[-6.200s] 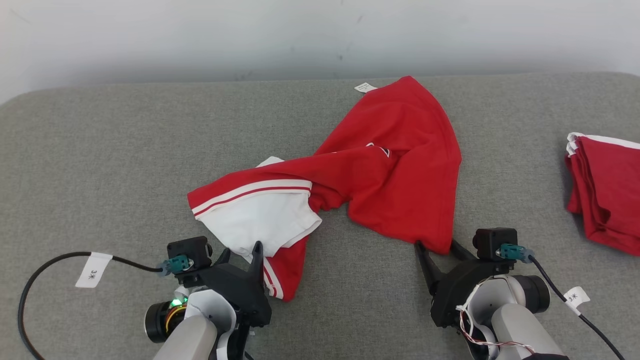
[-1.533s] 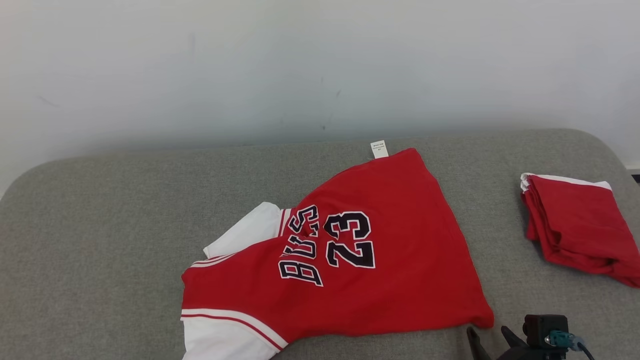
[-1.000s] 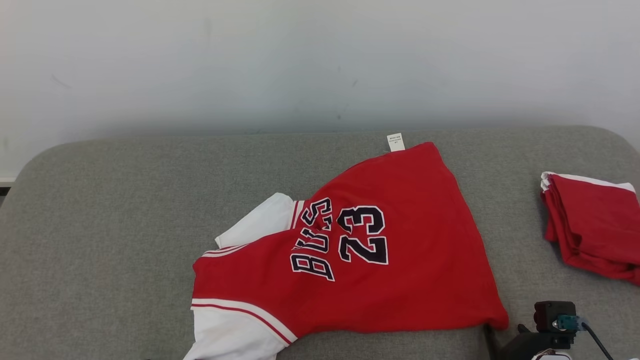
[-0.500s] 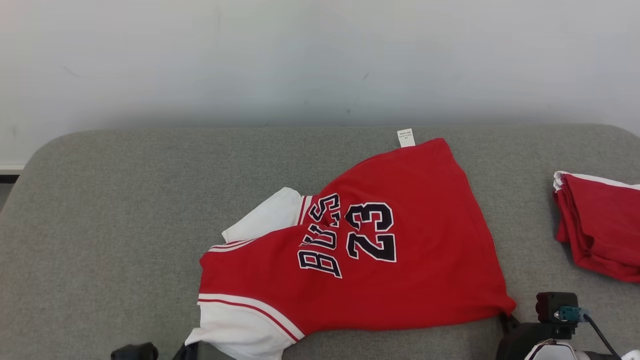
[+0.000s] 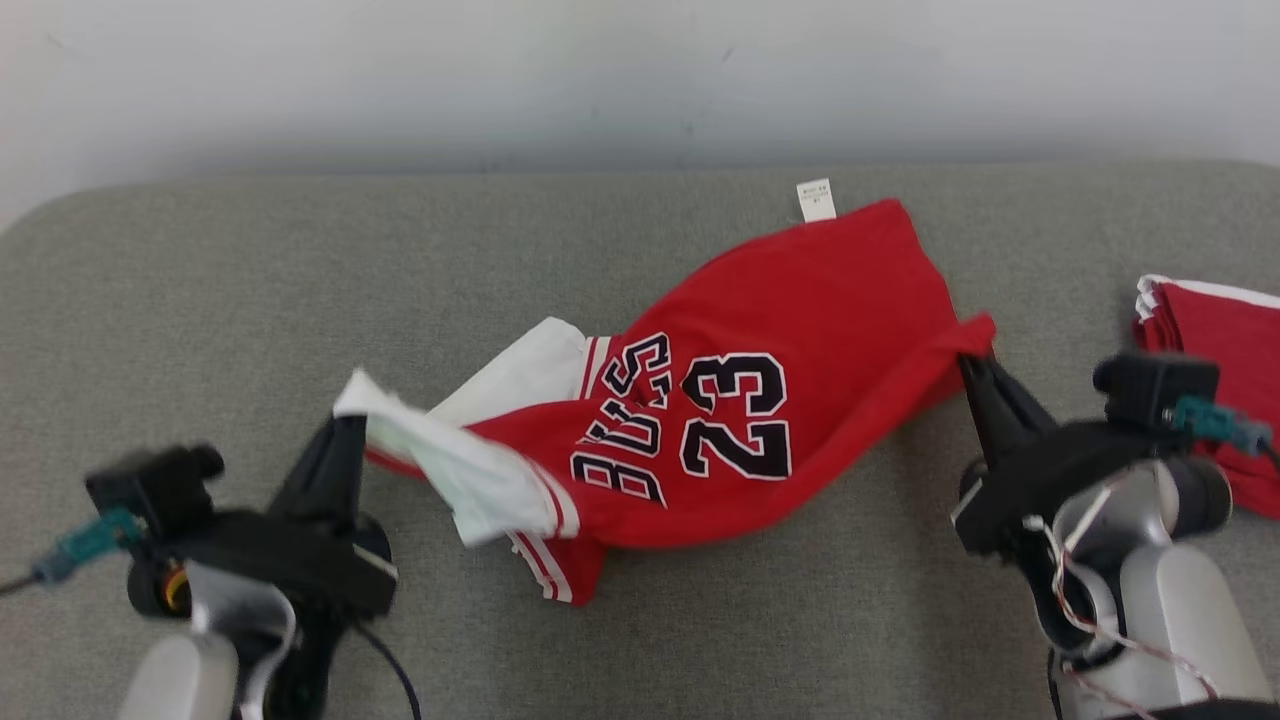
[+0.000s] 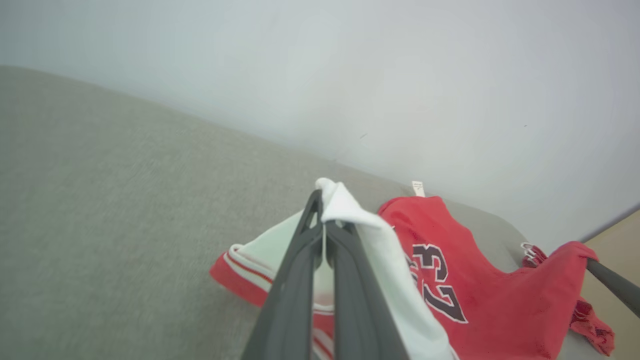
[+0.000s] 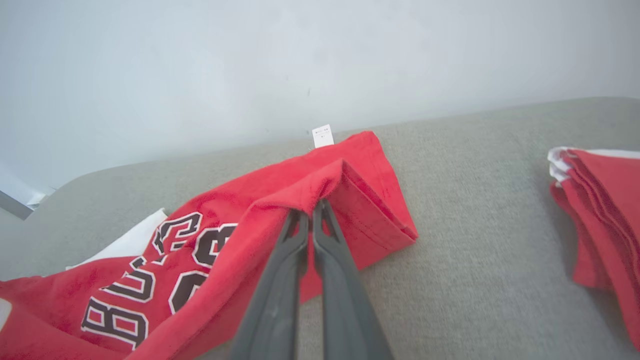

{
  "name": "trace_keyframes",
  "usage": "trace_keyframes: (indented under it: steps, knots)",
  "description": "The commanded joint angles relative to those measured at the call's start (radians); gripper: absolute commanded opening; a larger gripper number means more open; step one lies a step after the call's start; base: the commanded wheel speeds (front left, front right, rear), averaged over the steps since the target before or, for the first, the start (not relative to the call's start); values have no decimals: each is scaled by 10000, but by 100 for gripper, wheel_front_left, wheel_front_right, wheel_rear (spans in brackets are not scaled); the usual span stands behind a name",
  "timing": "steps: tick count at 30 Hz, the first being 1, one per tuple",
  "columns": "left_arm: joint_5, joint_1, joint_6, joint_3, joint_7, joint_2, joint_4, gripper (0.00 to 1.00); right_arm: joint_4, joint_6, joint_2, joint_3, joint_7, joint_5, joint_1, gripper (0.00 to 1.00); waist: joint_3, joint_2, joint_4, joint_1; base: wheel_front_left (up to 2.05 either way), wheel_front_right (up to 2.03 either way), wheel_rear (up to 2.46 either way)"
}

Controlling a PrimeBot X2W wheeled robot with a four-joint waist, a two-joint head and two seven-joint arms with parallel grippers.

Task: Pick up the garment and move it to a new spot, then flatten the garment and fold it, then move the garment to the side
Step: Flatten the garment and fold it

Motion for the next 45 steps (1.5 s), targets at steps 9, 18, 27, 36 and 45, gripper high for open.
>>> trace_keyframes:
  steps: [9, 18, 27, 36, 45]
  knots:
    - [43, -6132, 229, -4, 1836, 733, 756, 0, 1093, -26, -489, 1009, -54, 1231, -5857, 0, 3162, -1, -754, -1, 0, 0, 0]
    - [565, -10763, 19, -20, 1713, 1404, 2065, 0, 3472, -24, -730, 250, -2047, -471, -10118, 0, 3956, -1, -960, -1, 0, 0, 0]
    - [1019, -13286, -173, 126, -777, 1100, 2724, 0, 4455, -26, -836, -512, -4176, -1522, -12220, 0, 3812, -1, -1065, -1, 0, 0, 0]
    - [1020, -12897, -373, -515, -1975, 1155, 3432, 0, 5436, -26, -1177, 101, -5004, -3119, -11980, 0, 3784, -1, -979, -1, 0, 0, 0]
    - [141, -9608, -442, -877, -2143, 1338, 3129, 0, 6792, -26, -2373, 2740, -4076, -2024, -10125, 0, 3362, -1, -567, -1, 0, 0, 0]
